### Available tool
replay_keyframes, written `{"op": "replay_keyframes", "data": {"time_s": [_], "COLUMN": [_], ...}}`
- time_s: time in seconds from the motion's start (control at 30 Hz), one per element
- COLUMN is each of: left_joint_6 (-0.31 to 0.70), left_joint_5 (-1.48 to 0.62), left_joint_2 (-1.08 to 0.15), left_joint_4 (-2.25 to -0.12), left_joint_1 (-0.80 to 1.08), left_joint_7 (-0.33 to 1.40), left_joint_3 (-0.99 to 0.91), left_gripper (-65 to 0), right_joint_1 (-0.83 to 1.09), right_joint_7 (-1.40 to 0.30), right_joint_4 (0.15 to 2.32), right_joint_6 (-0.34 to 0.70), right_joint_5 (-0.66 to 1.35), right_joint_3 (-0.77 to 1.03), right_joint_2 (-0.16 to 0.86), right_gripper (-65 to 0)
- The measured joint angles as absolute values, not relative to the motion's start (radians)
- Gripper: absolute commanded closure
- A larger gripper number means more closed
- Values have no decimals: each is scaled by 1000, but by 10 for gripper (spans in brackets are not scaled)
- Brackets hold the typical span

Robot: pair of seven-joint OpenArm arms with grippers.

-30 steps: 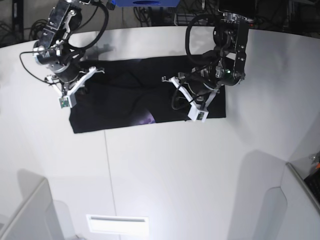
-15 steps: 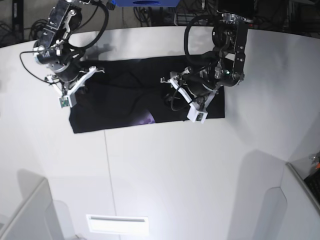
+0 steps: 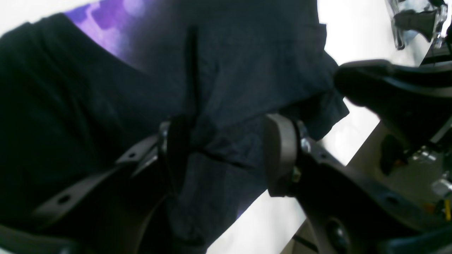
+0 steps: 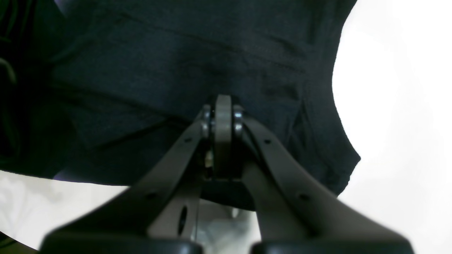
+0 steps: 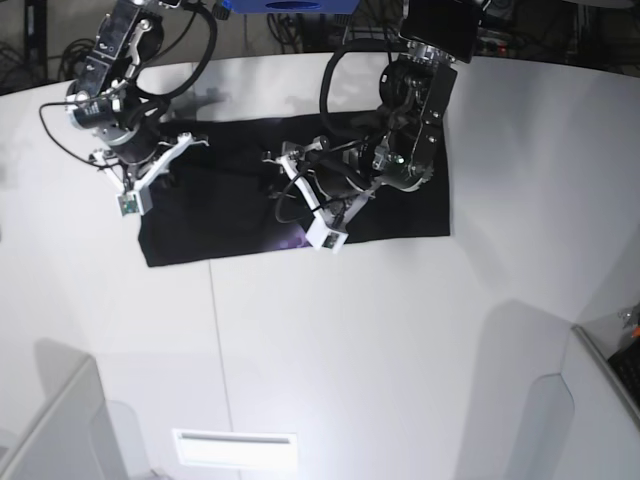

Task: Fold the T-shirt properly
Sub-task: 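Release the strip and raise both grippers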

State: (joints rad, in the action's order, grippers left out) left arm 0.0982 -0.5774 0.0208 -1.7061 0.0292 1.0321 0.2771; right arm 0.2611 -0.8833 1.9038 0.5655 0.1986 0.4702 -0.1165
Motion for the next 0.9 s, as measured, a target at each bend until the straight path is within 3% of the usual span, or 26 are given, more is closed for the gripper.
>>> {"op": "replay_keyframes", "data": {"time_s": [0.07,0.1,0.2,0.27,0.3,0.43,0.5,0.67,0.9], "left_joint_6": [96,97,104,99,101,101,105,104,131], "left_joint_5": [-576,-581,-602,-590,-575,-576,-595,-576,-578], "left_joint_2": [12,4,-51,-97,-126,-175,-184,-227,-308], "left_joint_4": [-1769,-1810,-1898,-1907,-1906,-1913,-1915,-1912,-1841], "left_joint_1": [39,53,120,162,179,254,290,339,421], "left_joint_7": [1025,1023,1022,1026,1035,1019,1021,1008,784], "left_joint_3": [271,263,189,113,71,-86,-148,-319,-347], "left_gripper": [-285,-237,0,0,0,0,0,0,0], "right_joint_1": [252,242,202,168,141,31,7,-35,-104], "right_joint_7": [-886,-887,-936,-1042,-1094,-1220,-1293,-1334,-1328], "right_joint_4": [1904,1904,1904,1902,1898,1822,1752,1522,1344], "right_joint_6": [566,566,565,566,566,566,566,567,566], "right_joint_5": [202,197,236,315,353,513,592,753,756], "right_joint_3": [500,526,587,626,656,778,813,802,801], "right_joint_2": [-117,-119,-111,-99,-88,-14,19,100,129], "right_gripper": [0,0,0,0,-36,-335,-401,-390,-390]}}
